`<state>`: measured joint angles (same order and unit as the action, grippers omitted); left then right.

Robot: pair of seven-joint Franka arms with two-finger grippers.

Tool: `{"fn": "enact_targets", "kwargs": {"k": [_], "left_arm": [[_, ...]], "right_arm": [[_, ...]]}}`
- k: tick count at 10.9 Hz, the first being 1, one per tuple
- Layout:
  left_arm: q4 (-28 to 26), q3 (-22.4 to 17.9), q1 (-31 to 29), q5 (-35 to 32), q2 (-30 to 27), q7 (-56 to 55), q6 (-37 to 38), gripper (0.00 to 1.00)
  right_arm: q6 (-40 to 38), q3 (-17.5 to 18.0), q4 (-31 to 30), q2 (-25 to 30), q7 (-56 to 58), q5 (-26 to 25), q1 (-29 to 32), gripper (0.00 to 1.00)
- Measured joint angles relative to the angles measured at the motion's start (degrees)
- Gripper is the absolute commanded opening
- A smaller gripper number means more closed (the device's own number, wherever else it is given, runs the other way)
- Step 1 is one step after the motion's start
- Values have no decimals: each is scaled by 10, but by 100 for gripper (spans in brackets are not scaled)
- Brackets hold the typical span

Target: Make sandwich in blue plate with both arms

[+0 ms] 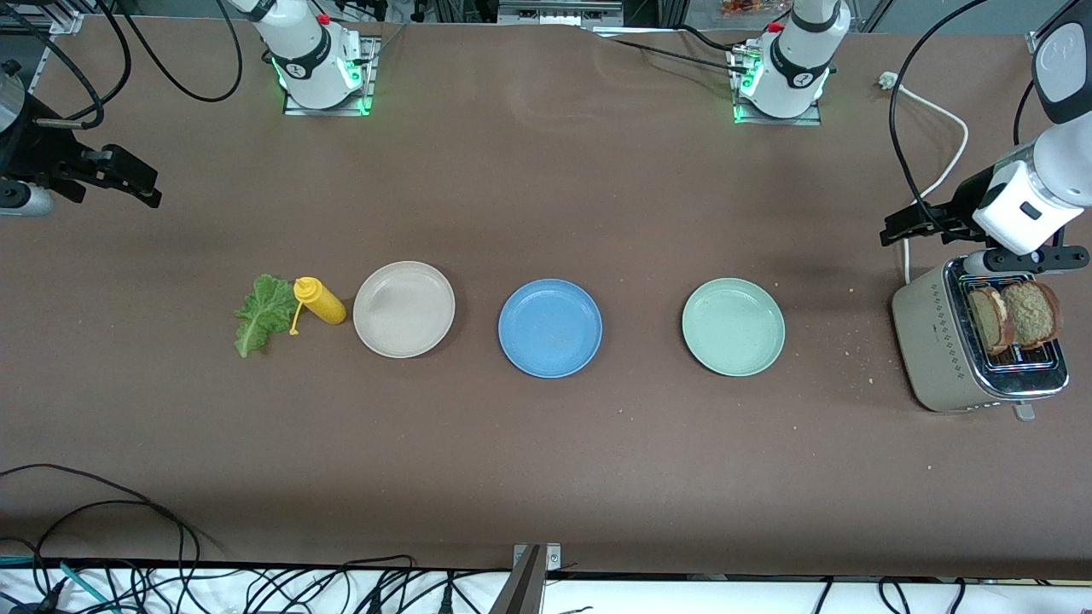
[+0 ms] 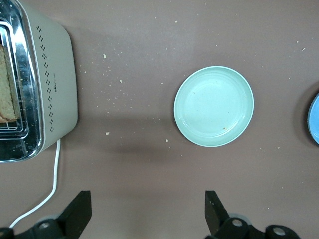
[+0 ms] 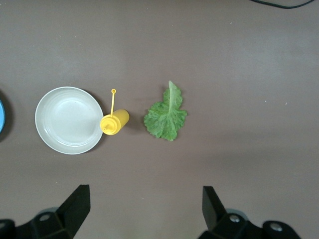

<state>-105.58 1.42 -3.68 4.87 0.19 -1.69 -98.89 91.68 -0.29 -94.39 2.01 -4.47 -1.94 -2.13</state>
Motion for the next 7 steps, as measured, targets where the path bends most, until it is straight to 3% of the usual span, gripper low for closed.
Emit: {"fn": "enact_targets", "kwargs": {"k": [7], "left_arm": [[1, -1, -1, 0, -1, 0, 16, 100]], "right_arm": [[0, 0, 0, -4, -1, 0, 0, 100]]}}
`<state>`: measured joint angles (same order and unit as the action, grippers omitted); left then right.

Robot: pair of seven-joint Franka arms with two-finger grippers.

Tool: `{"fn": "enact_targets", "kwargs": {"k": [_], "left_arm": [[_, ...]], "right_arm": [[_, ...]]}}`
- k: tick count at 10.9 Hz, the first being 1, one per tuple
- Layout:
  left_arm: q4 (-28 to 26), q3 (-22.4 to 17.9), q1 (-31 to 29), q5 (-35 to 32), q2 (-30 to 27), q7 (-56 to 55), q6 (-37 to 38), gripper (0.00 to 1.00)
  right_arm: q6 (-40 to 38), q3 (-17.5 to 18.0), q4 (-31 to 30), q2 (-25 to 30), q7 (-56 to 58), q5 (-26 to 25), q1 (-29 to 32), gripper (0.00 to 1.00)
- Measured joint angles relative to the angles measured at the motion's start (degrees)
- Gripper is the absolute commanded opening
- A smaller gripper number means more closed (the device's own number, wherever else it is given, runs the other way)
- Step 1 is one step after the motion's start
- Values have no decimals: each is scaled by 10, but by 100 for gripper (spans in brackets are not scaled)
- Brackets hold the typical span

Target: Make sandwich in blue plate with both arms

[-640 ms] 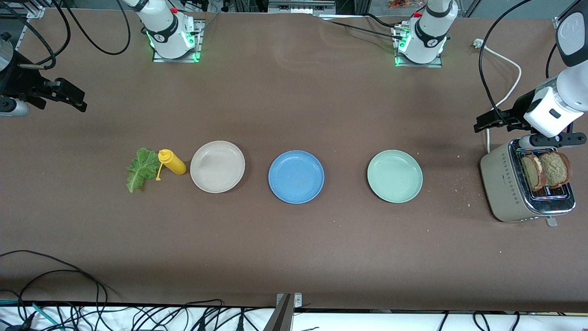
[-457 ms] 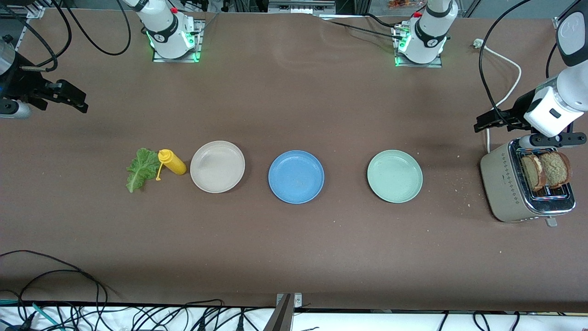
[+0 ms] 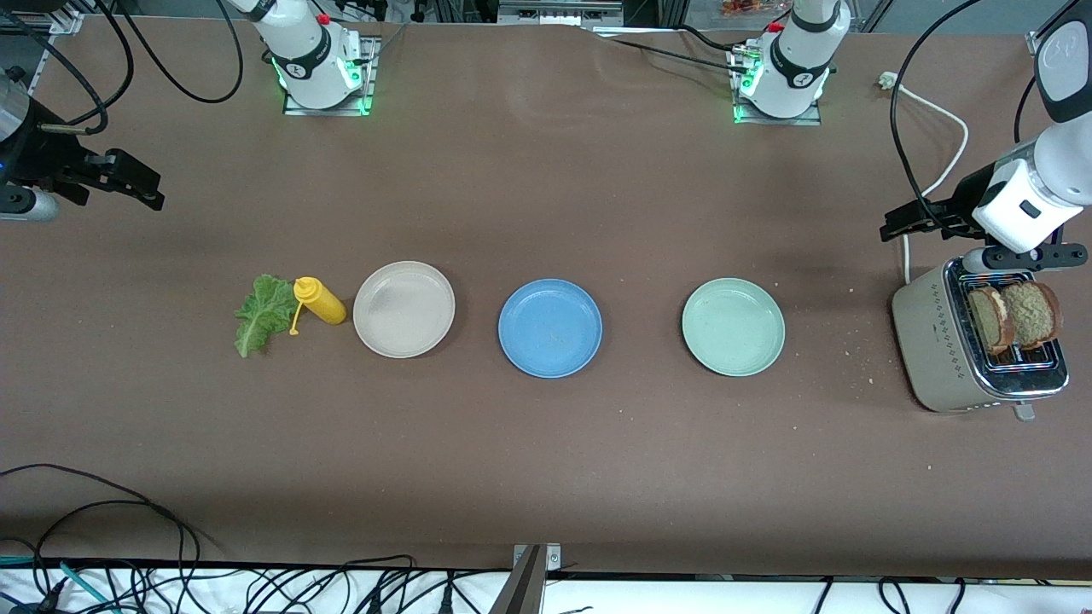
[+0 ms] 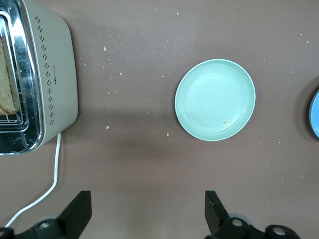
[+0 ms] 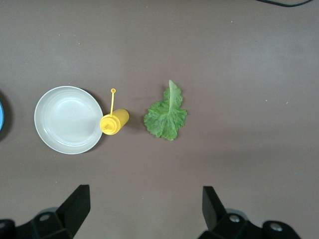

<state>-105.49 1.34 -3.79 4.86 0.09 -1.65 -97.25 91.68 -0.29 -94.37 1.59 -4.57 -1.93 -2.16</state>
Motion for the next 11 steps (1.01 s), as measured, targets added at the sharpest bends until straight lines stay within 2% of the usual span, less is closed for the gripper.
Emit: {"fn": "enact_targets", "kwargs": {"k": [11], "left_arm": [[0, -6, -10, 0, -2, 0, 9, 100]], "right_arm": [[0, 0, 0, 0, 0, 0, -1, 100]]}}
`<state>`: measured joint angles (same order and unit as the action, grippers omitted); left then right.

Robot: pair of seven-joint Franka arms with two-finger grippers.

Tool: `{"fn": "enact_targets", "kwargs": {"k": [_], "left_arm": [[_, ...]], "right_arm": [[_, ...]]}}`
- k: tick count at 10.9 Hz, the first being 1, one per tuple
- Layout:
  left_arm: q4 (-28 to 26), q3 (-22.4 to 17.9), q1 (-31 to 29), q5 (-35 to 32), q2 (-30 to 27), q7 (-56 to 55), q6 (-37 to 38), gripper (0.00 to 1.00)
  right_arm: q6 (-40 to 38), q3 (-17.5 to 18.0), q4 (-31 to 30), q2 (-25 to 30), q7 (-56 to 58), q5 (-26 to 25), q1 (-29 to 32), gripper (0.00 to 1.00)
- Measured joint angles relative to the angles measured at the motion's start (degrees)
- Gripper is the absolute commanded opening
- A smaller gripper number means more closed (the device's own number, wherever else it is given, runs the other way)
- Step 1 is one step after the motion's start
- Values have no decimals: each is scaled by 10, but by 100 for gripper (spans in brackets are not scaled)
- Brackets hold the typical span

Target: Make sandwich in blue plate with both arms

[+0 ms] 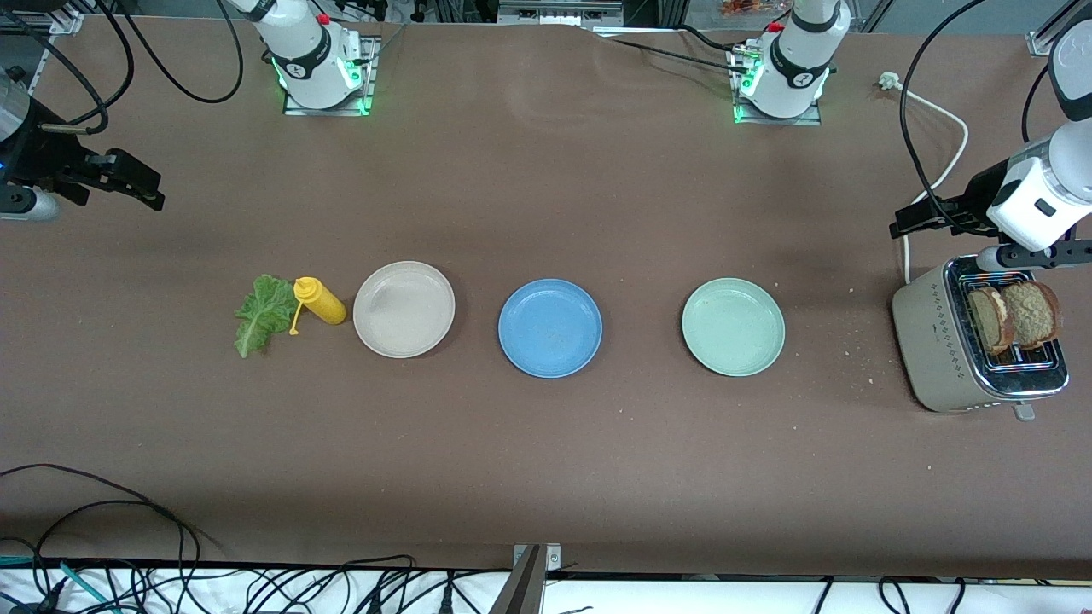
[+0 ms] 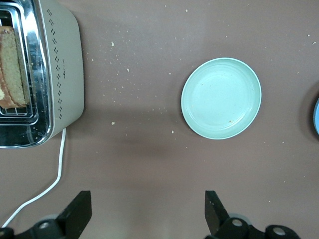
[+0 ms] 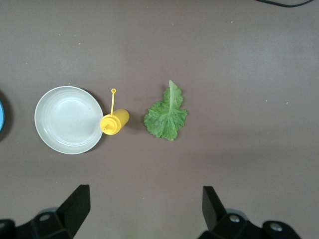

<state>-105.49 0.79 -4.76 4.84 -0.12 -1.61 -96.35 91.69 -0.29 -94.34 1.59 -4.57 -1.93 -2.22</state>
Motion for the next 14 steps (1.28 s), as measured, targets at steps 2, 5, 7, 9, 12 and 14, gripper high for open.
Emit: {"fn": "enact_targets", "kwargs": {"k": [2, 5, 7, 9, 12, 14], "left_arm": [[0, 0, -3, 0, 0, 0, 0, 100], [0, 0, -6, 0, 0, 0, 0, 100], [0, 0, -7, 0, 0, 0, 0, 100], [0, 0, -7, 0, 0, 0, 0, 100], [0, 0, -7, 0, 0, 0, 0, 100], [0, 0, -7, 0, 0, 0, 0, 100]], "right_arm": [[0, 0, 0, 0, 0, 0, -2, 100], [0, 0, 0, 0, 0, 0, -6, 100], [0, 0, 0, 0, 0, 0, -6, 100], [0, 0, 0, 0, 0, 0, -7, 100], [0, 0, 0, 0, 0, 0, -9, 100], [0, 0, 0, 0, 0, 0, -9, 100]]}}
